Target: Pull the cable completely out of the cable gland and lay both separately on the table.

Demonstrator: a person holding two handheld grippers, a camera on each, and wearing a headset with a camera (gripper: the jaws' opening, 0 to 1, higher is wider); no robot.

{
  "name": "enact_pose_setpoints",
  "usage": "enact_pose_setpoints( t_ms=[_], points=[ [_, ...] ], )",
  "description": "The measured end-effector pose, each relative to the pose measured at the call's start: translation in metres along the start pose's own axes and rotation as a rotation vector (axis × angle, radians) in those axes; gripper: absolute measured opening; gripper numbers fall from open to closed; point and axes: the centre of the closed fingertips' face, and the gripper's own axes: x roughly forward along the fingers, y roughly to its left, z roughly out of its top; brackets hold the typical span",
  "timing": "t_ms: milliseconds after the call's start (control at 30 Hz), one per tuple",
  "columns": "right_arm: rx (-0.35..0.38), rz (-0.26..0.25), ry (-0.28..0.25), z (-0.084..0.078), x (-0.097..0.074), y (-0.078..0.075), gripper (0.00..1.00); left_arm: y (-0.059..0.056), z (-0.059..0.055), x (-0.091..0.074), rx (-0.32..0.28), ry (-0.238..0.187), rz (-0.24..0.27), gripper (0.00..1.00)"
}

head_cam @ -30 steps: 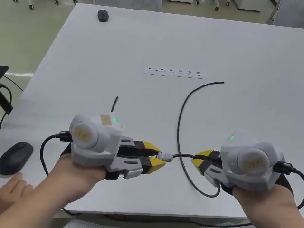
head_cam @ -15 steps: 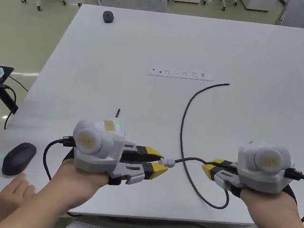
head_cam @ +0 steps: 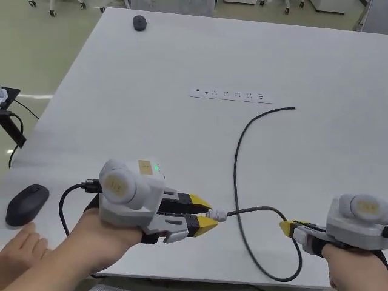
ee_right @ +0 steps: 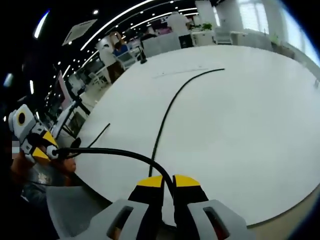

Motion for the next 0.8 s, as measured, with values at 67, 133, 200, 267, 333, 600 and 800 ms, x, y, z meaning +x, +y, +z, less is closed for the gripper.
enact_pose_setpoints(
  t_ms=[67, 133, 200, 267, 333, 600, 800],
  points=[
    [0.004, 0.002, -0.015, -0.003, 0.0, -0.001, 0.01, 0.0, 0.0, 0.001, 0.006, 0.003, -0.002, 0.15],
    [-0.066, -0.017, -0.027, -0.005, -0.002, 0.002, 0.0, 0.0, 0.0, 0.001, 0.008, 0.002, -0.001, 0.15],
    [-0.075, -0.01, -0.014, -0.009, -0.001, 0.006, 0.0, 0.0, -0.001, 0.0, 0.003, 0.004, -0.003, 0.15],
    [-0.072, -0.008, -0.017, -0.011, -0.002, 0.007, 0.01, 0.001, -0.002, -0.001, 0.003, 0.005, -0.002, 0.15],
    [-0.079, 0.001, -0.029, -0.011, -0.003, 0.008, 0.01, 0.003, -0.003, -0.002, 0.003, 0.006, 0.001, 0.15],
    [-0.289, -0.015, -0.055, 0.003, -0.013, 0.017, 0.1, 0.007, -0.003, -0.006, -0.006, -0.004, 0.007, 0.15],
    [-0.725, -0.114, -0.055, 0.015, -0.029, 0.044, 0.23, 0.007, -0.003, -0.005, -0.001, -0.002, -0.003, 0.15]
  ],
)
